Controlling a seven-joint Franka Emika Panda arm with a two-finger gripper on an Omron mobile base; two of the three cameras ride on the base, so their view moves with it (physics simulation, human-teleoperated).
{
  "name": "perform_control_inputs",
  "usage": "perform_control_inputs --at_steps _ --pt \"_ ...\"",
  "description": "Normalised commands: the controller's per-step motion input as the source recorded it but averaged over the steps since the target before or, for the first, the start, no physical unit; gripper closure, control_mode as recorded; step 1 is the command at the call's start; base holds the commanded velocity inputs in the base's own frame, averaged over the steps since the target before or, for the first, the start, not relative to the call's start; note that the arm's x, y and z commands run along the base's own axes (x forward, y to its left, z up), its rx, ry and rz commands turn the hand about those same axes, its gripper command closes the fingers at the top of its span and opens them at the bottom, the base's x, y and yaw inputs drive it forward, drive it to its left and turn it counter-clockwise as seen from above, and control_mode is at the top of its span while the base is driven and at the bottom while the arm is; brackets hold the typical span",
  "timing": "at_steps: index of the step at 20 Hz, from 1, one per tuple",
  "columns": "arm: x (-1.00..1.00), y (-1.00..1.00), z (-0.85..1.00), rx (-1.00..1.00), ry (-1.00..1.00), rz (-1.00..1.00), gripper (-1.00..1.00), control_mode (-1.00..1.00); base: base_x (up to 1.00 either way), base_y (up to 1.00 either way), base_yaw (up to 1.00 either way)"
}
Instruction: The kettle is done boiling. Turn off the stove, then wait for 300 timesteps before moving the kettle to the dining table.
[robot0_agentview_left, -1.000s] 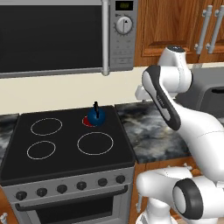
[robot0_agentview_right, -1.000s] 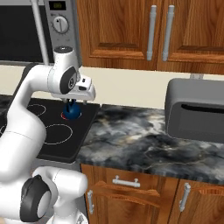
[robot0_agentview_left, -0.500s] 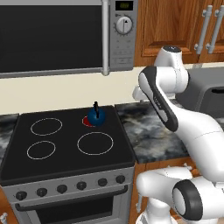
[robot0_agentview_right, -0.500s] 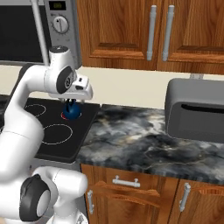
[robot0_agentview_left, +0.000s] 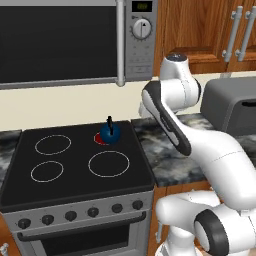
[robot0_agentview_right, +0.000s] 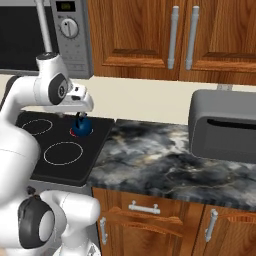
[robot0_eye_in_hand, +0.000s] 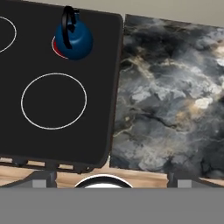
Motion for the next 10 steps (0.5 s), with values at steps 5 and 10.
perform_control_inputs --at_steps 5,10 --pt "0.0 0.43 0.0 -0.09 -0.01 0.03 -1.0 -1.0 0.0 0.0 0.0" --pt "-0.01 0.52 0.0 -0.12 -0.03 0.08 -1.0 -1.0 0.0 0.0 0.0"
